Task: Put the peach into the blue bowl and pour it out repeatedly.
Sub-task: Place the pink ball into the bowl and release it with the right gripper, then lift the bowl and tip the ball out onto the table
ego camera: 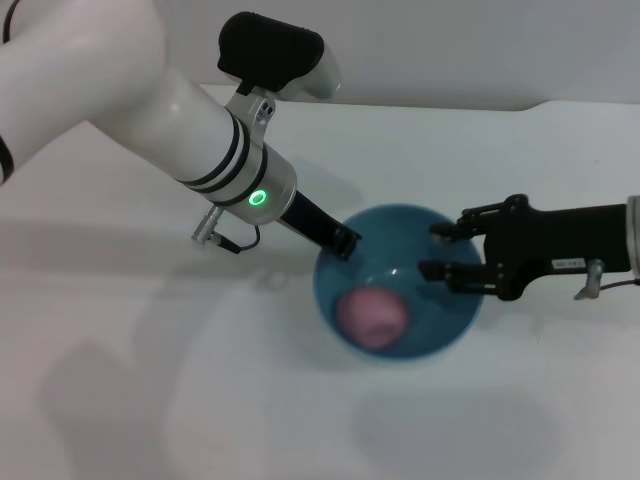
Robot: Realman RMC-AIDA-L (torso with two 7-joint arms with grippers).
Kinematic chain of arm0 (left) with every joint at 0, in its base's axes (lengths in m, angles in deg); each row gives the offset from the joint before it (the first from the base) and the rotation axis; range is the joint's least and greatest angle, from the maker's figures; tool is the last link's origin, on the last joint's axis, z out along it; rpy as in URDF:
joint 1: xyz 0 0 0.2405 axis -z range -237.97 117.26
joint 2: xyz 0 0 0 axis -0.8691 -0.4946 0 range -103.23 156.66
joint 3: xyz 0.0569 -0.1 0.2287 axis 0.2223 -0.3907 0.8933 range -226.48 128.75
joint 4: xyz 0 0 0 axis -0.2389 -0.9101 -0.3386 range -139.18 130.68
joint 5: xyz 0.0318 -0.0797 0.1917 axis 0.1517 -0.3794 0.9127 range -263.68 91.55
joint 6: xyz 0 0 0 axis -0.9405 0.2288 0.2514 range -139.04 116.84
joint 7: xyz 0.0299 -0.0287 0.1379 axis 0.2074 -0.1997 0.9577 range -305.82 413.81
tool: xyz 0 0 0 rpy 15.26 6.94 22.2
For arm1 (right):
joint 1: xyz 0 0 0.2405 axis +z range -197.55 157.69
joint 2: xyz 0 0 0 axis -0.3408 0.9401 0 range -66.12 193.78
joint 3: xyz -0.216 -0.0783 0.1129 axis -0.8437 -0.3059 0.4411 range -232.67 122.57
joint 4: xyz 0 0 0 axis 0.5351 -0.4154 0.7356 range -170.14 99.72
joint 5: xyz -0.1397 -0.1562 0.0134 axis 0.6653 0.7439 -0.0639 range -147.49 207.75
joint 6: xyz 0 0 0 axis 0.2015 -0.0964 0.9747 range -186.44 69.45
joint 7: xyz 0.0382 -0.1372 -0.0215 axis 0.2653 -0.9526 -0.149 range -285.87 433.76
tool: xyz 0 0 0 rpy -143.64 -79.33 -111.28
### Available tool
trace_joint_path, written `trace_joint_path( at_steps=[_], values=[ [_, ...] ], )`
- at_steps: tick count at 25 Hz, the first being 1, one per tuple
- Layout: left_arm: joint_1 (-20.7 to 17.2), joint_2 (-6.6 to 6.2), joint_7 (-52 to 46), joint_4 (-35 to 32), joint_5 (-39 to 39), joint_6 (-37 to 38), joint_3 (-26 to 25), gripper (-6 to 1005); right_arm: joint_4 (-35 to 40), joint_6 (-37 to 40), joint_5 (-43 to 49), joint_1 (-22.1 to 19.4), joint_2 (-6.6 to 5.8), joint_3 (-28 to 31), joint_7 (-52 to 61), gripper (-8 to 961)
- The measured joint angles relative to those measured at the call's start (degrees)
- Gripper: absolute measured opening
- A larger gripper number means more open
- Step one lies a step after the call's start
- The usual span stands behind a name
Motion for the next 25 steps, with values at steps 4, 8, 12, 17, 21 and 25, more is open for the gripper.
trace_joint_path(
  at_steps=[4,8,12,17,21,25],
  values=[
    [-0.85,0.02,0.28,-0.09,-0.02,-2.91,0.28,-1,0.31,-1.25,-3.25,-1.80,0.07,3.66,0.06,483],
    [-2.76,0.09,1.35,0.00,-3.52,-11.85,1.50,-1,-1.77,-1.70,-10.73,-5.70,-0.05,11.26,-0.38,485],
    [-4.02,0.02,3.77,0.09,-8.25,-18.80,3.50,0,-5.69,-1.86,-12.03,-9.29,-0.16,22.11,-0.50,485],
    [-7.59,0.10,10.92,0.02,-16.21,-38.11,15.15,-1,-11.73,-1.88,-12.08,-12.69,-0.29,33.88,-0.66,485],
    [-9.49,0.13,13.19,0.09,-16.37,-55.49,28.53,-1,-13.17,-0.90,-12.15,-15.30,-0.13,39.25,-1.85,485],
    [-11.41,0.31,12.99,1.22,-16.39,-71.76,38.43,-1,-14.10,0.10,-12.72,-16.40,-0.13,41.73,-2.00,484]
  ],
)
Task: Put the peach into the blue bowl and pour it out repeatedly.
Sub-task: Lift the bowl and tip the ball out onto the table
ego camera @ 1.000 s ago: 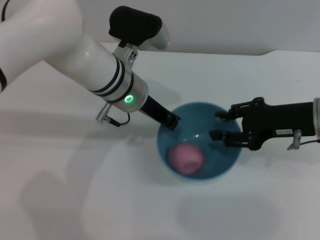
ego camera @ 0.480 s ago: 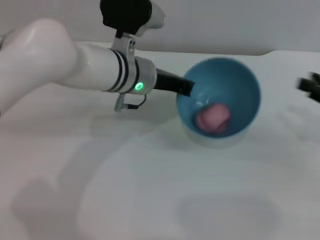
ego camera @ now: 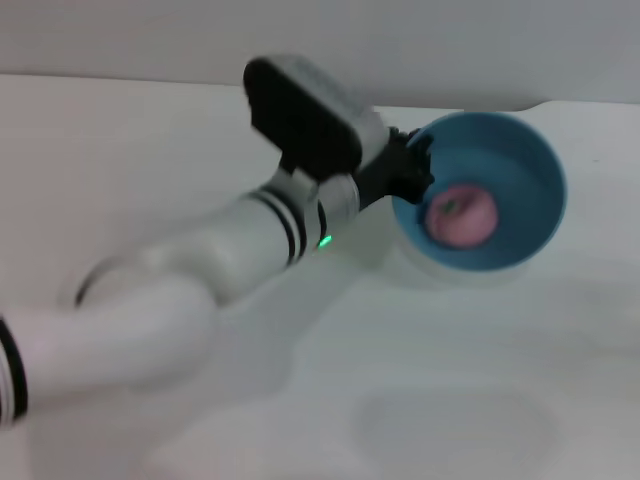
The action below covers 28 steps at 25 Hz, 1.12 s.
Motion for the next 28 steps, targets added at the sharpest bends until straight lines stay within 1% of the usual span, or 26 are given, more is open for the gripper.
trace_joint_path(
  at_steps=[3,5,6,7,8,10,15,17,20,24,28],
  values=[
    [-2.12,0.26,0.16,2.25,0.01,-18.80,9.57,0,-0.48,0.20,-0.78,-0.09,0.00,0.80,-0.01,484],
    [-2.30,0.33,1.31,4.62,0.05,-28.08,14.93,0,-0.53,0.28,-0.81,0.06,0.00,0.89,-0.05,484],
    [-2.13,0.32,2.46,5.92,0.05,-31.76,16.82,0,-0.53,0.29,-0.82,0.17,-0.03,0.90,-0.06,484],
    [-2.02,0.35,3.29,6.57,0.06,-32.97,17.18,0,-0.54,0.32,-0.83,0.32,-0.05,0.91,-0.09,484],
    [-1.53,0.34,6.50,8.04,0.03,-34.30,17.59,0,-0.54,0.35,-0.84,0.45,-0.07,0.91,-0.10,484],
    [-1.40,0.32,7.79,8.32,0.02,-34.00,17.69,0,-0.56,0.36,-0.84,0.60,-0.10,0.86,-0.18,484],
    [-1.36,0.35,22.99,9.28,0.14,-33.83,20.73,0,-0.81,0.44,-0.85,0.78,-0.05,0.70,-1.69,484],
    [-1.48,0.34,26.51,9.15,-0.02,-33.89,21.21,-1,-1.10,0.45,-0.85,0.86,-0.03,0.63,-1.80,485],
    [-1.30,0.34,27.54,9.53,0.40,-33.82,21.55,-1,-1.26,0.45,-0.85,0.87,-0.03,0.52,-2.14,485],
    [-1.43,0.35,31.95,12.36,5.40,-38.36,24.42,-1,-1.38,0.46,-0.85,0.74,0.07,0.49,-3.10,490],
    [-1.77,0.35,34.15,13.08,6.52,-39.83,24.74,-1,-2.39,0.46,-0.85,1.03,-0.08,0.81,-3.13,499]
  ],
)
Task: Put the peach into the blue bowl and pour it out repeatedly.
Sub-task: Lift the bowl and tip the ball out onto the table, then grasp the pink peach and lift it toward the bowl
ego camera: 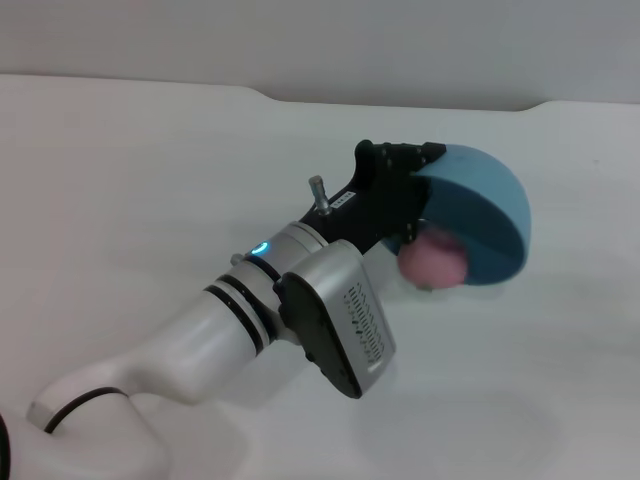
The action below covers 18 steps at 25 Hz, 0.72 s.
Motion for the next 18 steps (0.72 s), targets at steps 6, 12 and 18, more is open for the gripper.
trace_joint_path(
  at_steps=[6,12,18],
  values=[
    [-0.14,0.00,2.61,0.39,-0.49,-1.07,-0.42,0,-0.18,-0.01,0.02,0.21,0.01,-0.30,0.00,513],
    [-0.93,-0.04,-3.82,-3.30,-5.64,-0.22,-5.38,-1,0.25,0.01,1.52,0.53,-0.08,-4.02,0.00,527],
    [-4.38,-1.15,-10.53,-10.63,-7.97,7.53,-17.36,-1,1.01,0.71,2.19,2.95,-0.24,-11.31,0.01,541]
  ],
)
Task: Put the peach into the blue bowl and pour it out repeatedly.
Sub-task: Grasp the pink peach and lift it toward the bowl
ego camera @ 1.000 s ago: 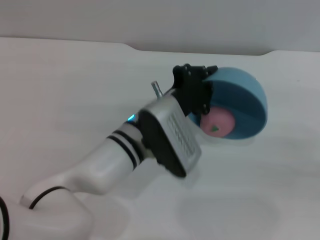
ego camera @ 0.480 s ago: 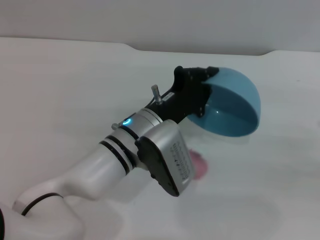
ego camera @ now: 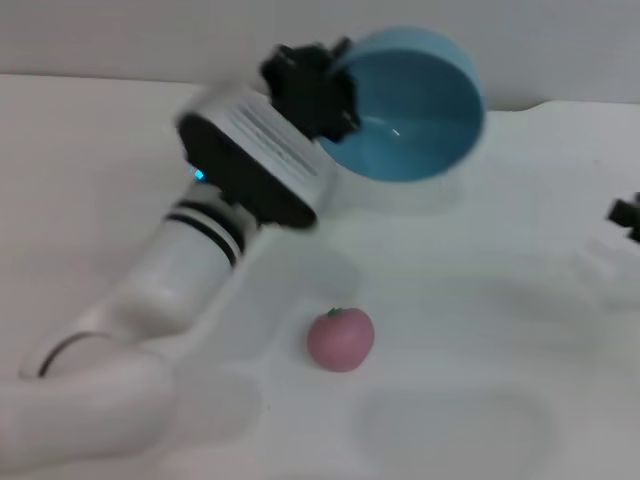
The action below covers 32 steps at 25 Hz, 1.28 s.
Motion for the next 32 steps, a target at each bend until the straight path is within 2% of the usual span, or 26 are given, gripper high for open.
trace_joint_path(
  at_steps=[3,5,6,7,8,12,14,17,20,24,25,28,32],
  values=[
    [-2.31,-0.01,0.17,-4.92,0.12,12.81,-9.43,-1,1.12,-0.04,0.13,1.58,-0.07,-4.52,0.00,548],
    [-3.14,0.00,0.11,-7.57,0.01,24.43,-15.98,-1,1.94,-0.30,0.85,2.91,-0.07,-7.44,0.00,553],
    [-3.35,0.02,-0.06,-9.06,-0.12,33.15,-20.84,-1,2.35,-0.30,1.92,3.62,-0.06,-9.11,0.01,555],
    [-3.41,0.09,-0.15,-9.83,-0.19,38.95,-24.51,-1,3.33,-0.30,5.52,5.75,-0.05,-12.91,0.52,558],
    [-3.40,0.15,-0.32,-10.64,-0.24,45.57,-28.22,0,3.33,-0.30,5.52,5.75,-0.05,-12.91,0.52,560],
    [-2.31,0.00,-6.44,-12.66,0.21,69.67,-44.80,0,1.97,-0.54,10.63,11.79,0.23,-18.57,1.40,570],
    [-1.56,-0.31,-10.55,-13.25,1.22,81.66,-55.00,0,0.47,-0.76,11.04,14.43,0.26,-21.39,1.63,574],
    [-0.97,-0.45,-13.63,-14.29,6.03,94.83,-66.06,-1,-0.96,-1.99,11.19,17.55,0.31,-26.20,2.11,581],
    [-0.68,-0.55,-17.26,-15.38,12.27,102.59,-70.43,-1,-1.77,-4.95,11.22,20.02,0.46,-32.30,4.13,586],
    [-0.51,-0.67,-22.04,-16.82,20.12,111.00,-72.75,0,-2.34,-11.17,10.51,22.56,0.96,-41.69,6.53,584],
    [-0.51,-0.66,-22.60,-17.13,21.13,112.95,-73.31,0,-2.34,-11.17,10.51,22.56,0.96,-41.69,6.53,584],
    [-0.65,-0.65,-23.03,-17.63,21.59,116.34,-74.46,0,-2.41,-15.14,8.77,23.75,1.20,-47.89,7.96,583],
    [-0.89,-0.46,-23.12,-17.94,21.59,118.07,-75.28,0,-2.03,-21.66,2.37,24.44,1.25,-58.69,8.41,582]
  ],
)
